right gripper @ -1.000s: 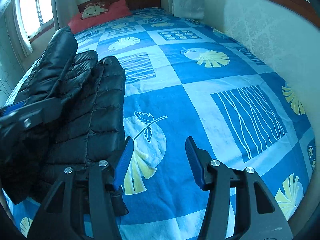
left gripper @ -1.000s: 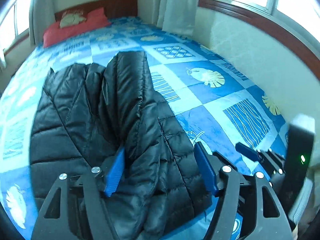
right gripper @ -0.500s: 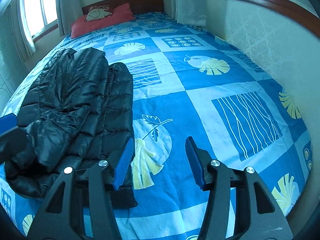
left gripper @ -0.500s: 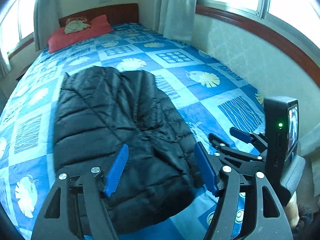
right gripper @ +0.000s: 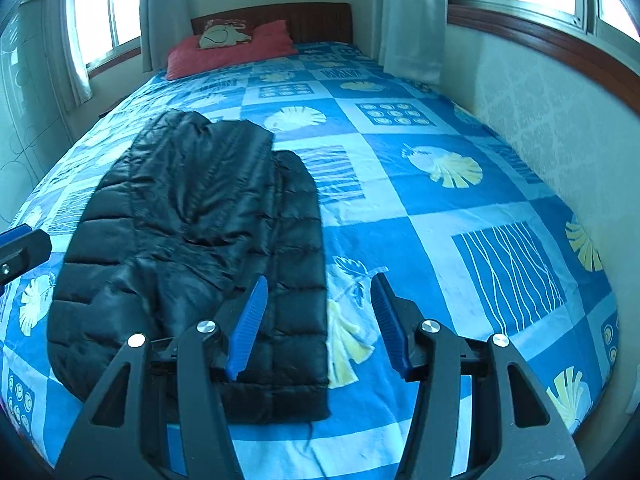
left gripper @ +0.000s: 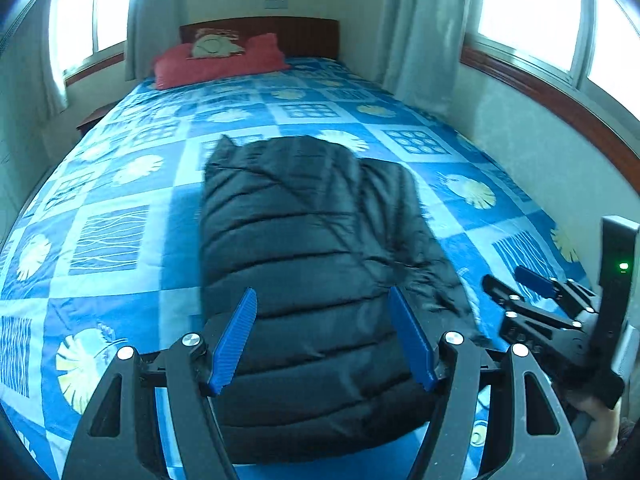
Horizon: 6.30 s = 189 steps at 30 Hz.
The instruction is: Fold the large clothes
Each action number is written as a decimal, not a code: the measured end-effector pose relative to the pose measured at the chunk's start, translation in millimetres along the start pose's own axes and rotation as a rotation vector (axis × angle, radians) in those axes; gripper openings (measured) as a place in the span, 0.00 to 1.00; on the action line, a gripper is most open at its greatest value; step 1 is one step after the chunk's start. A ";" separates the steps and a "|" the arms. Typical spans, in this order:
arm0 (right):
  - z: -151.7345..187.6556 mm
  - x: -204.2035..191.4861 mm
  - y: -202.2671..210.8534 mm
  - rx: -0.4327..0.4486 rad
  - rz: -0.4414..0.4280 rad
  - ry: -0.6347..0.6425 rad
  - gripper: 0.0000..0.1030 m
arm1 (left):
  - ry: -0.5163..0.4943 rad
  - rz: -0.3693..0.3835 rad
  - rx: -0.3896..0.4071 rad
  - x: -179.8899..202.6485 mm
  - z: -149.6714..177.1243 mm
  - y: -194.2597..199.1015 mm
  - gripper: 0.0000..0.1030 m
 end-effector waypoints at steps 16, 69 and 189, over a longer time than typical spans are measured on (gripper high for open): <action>-13.3 -70.1 -58.7 -0.126 -0.082 0.033 0.61 | 0.165 -0.098 -0.075 -101.6 38.3 -40.9 0.66; 57.5 -42.2 -59.6 -0.148 -0.078 0.086 0.29 | 0.206 0.095 -0.191 -45.6 97.2 -100.5 0.73; -20.6 -4.4 -148.6 -0.184 -0.600 -0.436 0.38 | 0.704 0.407 -0.148 -85.2 41.8 -150.7 0.94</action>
Point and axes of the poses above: each gripper's, at about its wrist camera, not at the fingertips, and y roughly against the way its jaws point, x to its right, z to its underside, the point moved 5 cm from there along -y, roughly the way its jaws point, and after that the axes turned 7 degrees about -y, right-handed, at the moved point
